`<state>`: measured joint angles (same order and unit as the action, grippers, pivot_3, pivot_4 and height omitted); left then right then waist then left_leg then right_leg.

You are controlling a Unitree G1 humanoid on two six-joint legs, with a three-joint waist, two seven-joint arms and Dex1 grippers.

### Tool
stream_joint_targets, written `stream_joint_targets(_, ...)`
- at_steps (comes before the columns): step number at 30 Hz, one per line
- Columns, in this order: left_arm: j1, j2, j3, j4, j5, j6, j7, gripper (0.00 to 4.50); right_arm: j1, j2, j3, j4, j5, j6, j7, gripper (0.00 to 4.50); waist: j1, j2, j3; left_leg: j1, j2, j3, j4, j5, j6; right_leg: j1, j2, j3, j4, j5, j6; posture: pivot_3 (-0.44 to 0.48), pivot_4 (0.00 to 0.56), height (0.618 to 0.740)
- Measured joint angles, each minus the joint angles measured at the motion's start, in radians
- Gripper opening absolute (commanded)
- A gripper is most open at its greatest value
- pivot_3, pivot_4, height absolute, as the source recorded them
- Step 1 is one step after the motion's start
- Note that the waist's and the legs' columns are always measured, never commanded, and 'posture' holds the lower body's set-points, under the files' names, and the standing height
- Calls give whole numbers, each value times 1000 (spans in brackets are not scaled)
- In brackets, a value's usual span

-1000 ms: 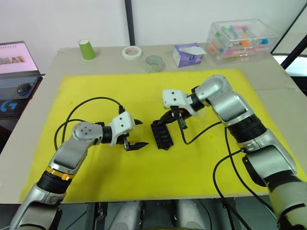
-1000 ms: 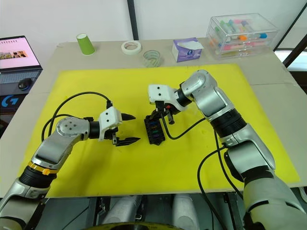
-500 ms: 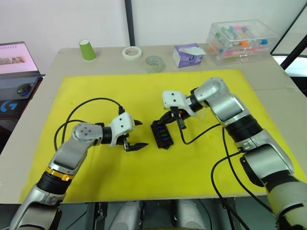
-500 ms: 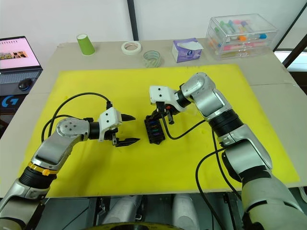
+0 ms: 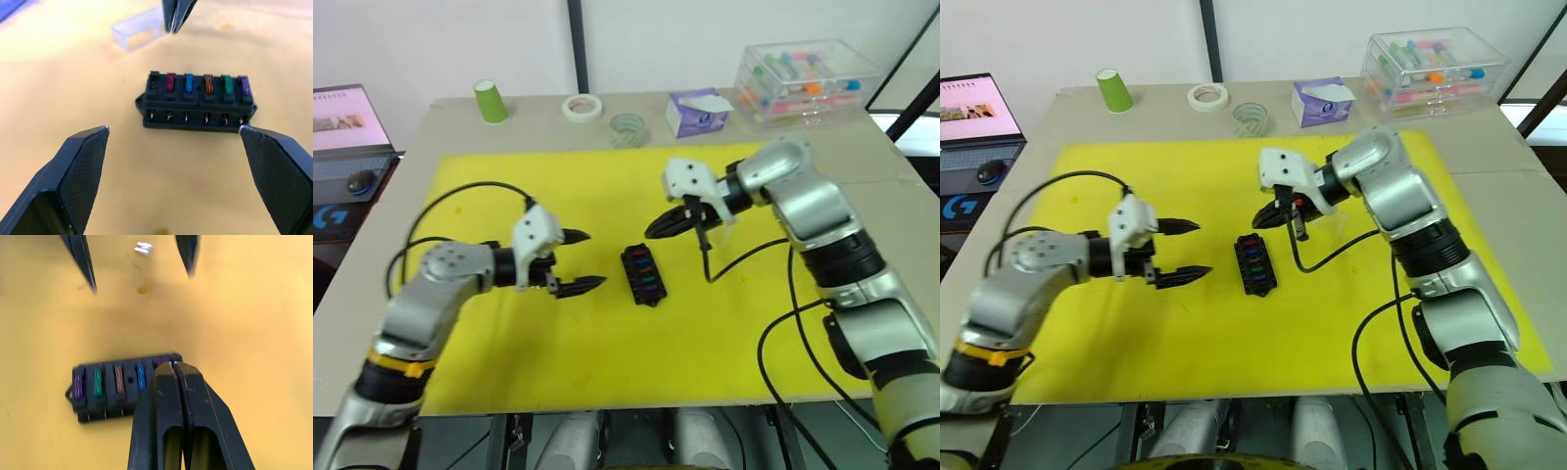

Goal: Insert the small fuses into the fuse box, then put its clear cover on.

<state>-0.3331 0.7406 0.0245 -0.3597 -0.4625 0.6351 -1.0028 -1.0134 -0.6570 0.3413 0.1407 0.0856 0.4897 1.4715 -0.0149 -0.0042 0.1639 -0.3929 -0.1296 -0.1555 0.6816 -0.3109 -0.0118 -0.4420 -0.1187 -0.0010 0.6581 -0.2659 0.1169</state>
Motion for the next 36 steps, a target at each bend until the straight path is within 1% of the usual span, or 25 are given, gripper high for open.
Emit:
stream_joint_targets(1,12,27,34,-12,-24,29,-2,4500,5,-24,-14,0,0,-4,1,14,0,0,0,0,0,0,0,0,0,0,0,0,0,0,0,0,150,740)
stream_joint_targets(3,49,93,102,-36,-64,77,-15,4500,18,-63,-33,-1,5,-17,3,427,0,0,0,0,0,0,0,0,0,0,0,0,0,0,0,0,150,740)
stream_joint_targets(4,87,139,158,-49,-90,104,-32,4500,27,-84,-40,-1,6,-20,2,640,0,0,0,0,0,0,0,0,0,0,0,0,-1,0,0,0,150,740)
stream_joint_targets(6,199,242,307,-51,-119,147,-83,4500,65,-160,-61,5,3,-27,-1,1344,-1,1,1,0,1,1,-2,0,0,0,0,0,-1,0,0,0,150,740)
stream_joint_targets(8,296,300,442,-45,-122,162,-124,4500,93,-218,-82,21,-4,-43,-4,2061,1,2,1,0,1,2,-2,0,0,0,0,0,-2,0,0,0,150,740)
stream_joint_targets(11,457,327,599,-8,-102,143,-196,4500,124,-300,-100,43,-15,-85,-5,3098,2,2,1,0,1,3,-2,0,0,0,0,0,-3,0,0,0,150,740)
stream_joint_targets(14,579,333,680,44,-63,103,-255,4500,142,-356,-116,115,-43,-130,-15,4199,3,2,1,1,2,4,-3,0,0,1,0,0,-3,0,0,0,150,740)
stream_joint_targets(15,611,334,696,61,-46,85,-271,4500,146,-369,-118,146,-53,-144,-21,4469,4,2,1,1,2,4,-3,0,0,1,0,0,-3,0,0,0,150,740)
stream_joint_targets(18,645,335,712,93,-25,41,-296,4500,159,-381,-122,200,-68,-173,-34,4469,4,2,2,1,2,4,-3,-1,1,1,0,1,-3,0,0,0,150,740)
stream_joint_targets(22,654,335,717,149,-1,-9,-304,4500,194,-403,-122,241,-91,-207,-55,4469,2,3,2,1,2,5,-3,-1,1,1,0,1,-4,0,0,0,150,740)
stream_joint_targets(29,607,335,684,160,-6,-33,-300,4500,201,-405,-132,232,-90,-209,-64,4469,2,4,2,1,3,5,-3,-1,1,1,0,1,-4,0,0,0,150,740)
stream_joint_targets(34,539,335,624,159,-42,-18,-298,4500,183,-370,-146,139,-41,-152,-52,4469,1,4,3,1,3,6,-3,-1,1,0,0,1,-4,0,0,0,150,740)
stream_joint_targets(36,488,334,581,159,-78,15,-298,4500,161,-329,-157,84,-7,-96,-49,4469,1,4,3,1,3,5,-3,-1,1,1,1,1,-4,0,0,0,150,740)
